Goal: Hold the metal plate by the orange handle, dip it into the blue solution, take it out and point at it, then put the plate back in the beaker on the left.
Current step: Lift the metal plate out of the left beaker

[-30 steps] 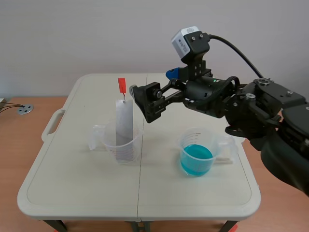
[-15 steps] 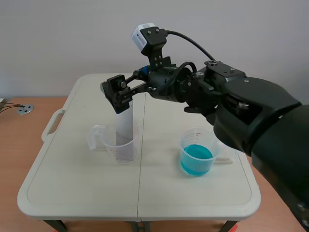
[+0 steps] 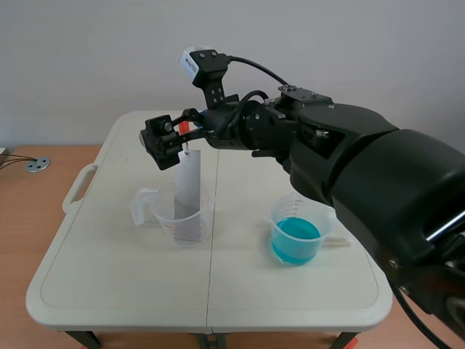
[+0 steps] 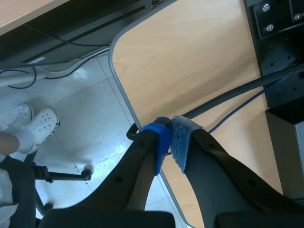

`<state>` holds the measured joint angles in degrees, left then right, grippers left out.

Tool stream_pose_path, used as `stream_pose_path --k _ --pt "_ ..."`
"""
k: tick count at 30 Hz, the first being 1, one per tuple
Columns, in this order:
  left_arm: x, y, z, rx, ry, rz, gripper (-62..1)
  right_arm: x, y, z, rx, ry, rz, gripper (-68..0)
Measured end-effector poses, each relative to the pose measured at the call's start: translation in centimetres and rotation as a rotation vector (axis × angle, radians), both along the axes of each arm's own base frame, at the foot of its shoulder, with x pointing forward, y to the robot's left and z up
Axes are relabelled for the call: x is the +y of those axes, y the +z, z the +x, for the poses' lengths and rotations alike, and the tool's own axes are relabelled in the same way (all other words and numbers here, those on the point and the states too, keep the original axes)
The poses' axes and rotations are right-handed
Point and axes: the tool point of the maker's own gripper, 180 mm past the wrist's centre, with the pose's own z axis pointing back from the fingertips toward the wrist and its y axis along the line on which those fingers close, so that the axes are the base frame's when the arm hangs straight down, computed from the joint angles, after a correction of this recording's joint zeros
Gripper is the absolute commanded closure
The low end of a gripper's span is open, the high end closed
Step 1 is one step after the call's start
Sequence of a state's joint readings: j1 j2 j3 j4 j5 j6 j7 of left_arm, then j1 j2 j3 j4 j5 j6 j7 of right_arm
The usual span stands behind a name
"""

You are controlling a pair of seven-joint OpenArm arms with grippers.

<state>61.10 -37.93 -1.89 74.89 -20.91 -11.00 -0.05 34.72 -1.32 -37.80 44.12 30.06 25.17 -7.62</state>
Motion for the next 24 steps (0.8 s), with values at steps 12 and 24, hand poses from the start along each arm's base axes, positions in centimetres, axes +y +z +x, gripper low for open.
stream_pose_path --k 12,24 --pt "0.0 0.0 0.0 0.0 0.0 0.0 -1.6 0.5 -0.25 -0.14 0.019 0.013 -0.013 -48.7" --pt "0.0 0.0 0.0 0.0 0.0 0.0 -1.6 0.49 -0.3 -0.16 0.021 0.013 -0.017 -24.3"
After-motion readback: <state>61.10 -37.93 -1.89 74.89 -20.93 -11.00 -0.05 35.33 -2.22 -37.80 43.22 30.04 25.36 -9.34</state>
